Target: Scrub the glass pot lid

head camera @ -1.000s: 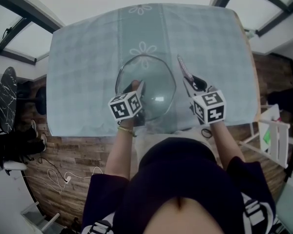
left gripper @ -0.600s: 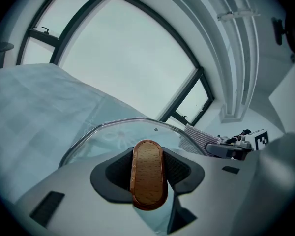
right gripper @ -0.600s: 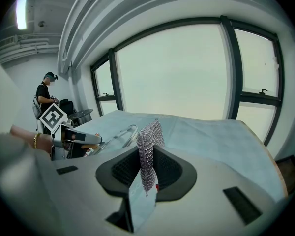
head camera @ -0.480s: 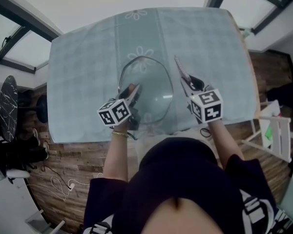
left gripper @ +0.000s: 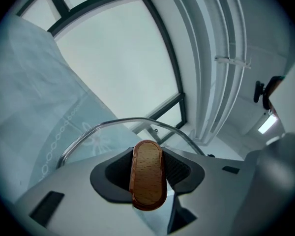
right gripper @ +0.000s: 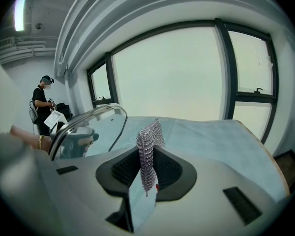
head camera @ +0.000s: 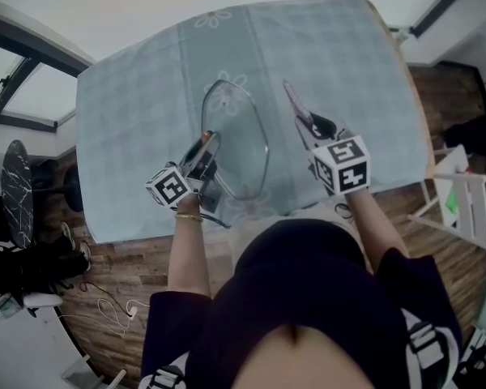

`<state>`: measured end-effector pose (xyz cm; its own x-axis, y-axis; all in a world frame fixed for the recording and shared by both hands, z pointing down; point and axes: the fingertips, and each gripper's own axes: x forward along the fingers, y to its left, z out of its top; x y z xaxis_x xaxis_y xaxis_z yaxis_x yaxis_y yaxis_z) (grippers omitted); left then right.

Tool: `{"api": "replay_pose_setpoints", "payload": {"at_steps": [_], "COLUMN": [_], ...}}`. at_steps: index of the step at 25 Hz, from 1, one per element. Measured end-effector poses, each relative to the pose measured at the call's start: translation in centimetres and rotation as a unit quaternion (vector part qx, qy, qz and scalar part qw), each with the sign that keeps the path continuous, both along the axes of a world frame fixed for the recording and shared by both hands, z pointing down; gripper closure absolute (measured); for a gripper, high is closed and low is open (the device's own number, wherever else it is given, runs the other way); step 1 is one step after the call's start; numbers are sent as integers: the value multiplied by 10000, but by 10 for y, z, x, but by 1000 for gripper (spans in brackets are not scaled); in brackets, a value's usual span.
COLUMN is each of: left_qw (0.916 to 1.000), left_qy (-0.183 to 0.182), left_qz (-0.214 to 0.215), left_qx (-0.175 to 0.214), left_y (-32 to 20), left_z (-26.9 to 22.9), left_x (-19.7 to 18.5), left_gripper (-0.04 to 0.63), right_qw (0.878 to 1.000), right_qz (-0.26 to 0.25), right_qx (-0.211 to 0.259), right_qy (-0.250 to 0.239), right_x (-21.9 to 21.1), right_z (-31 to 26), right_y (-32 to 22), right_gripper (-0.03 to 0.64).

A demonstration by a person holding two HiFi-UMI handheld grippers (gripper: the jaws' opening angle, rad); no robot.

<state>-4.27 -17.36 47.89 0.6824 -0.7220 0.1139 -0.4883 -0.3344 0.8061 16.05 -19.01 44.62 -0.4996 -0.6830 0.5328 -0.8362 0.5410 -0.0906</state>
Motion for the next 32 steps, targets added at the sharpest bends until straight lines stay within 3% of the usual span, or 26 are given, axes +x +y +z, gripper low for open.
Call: {"api": "replay_pose_setpoints", "payload": {"at_steps": [6,15,22,32], "left_qw": [9942,9822,9758,9725], "left_qy": [1027,1760,2064,2191], "left_qz": [247,458,429,514], "left_qx": [211,476,582,606], "left_y": [4,13,21,22], "left_z": [-12,-20,-21,-20], "left_x": [-4,-19,-28,-31], "left_gripper": [431,431,430,430], "right_qw": [9999,9985,9933,9872], "right_qz": [-82,-439,-968,-1358], "right_qx": [72,62,57,-228], "right_qy": [-47,-311,-621,-808], "right_x": [-5,-36,-79,-130], "right_z": [-11,-22,-27,-9], "right_y": [5,10,6,3], "right_gripper": [537,537,537,537]}}
